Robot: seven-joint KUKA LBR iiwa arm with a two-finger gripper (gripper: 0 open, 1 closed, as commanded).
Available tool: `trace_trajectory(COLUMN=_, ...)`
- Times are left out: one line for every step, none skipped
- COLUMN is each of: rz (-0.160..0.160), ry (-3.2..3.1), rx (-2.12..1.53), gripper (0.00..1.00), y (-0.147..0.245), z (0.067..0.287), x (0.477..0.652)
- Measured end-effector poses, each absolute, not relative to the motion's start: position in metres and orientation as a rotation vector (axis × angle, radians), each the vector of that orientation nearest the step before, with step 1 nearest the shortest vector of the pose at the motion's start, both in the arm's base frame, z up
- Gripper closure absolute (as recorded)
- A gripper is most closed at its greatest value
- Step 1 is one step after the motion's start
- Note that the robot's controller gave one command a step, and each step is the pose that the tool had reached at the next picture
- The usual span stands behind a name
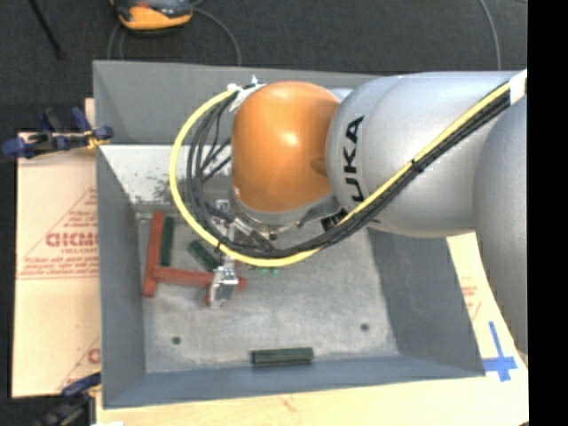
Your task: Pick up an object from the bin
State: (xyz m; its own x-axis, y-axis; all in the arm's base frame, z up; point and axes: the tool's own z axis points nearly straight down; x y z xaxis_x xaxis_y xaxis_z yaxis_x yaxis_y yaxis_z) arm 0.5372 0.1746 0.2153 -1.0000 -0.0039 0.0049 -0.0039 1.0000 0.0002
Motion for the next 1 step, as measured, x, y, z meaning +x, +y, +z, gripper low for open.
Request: trace_trajectory(rz=-0.002, ry=-3.144, rx=0.000, gripper=0.00, y=0.1736, z=0.2199, x=0.5390)
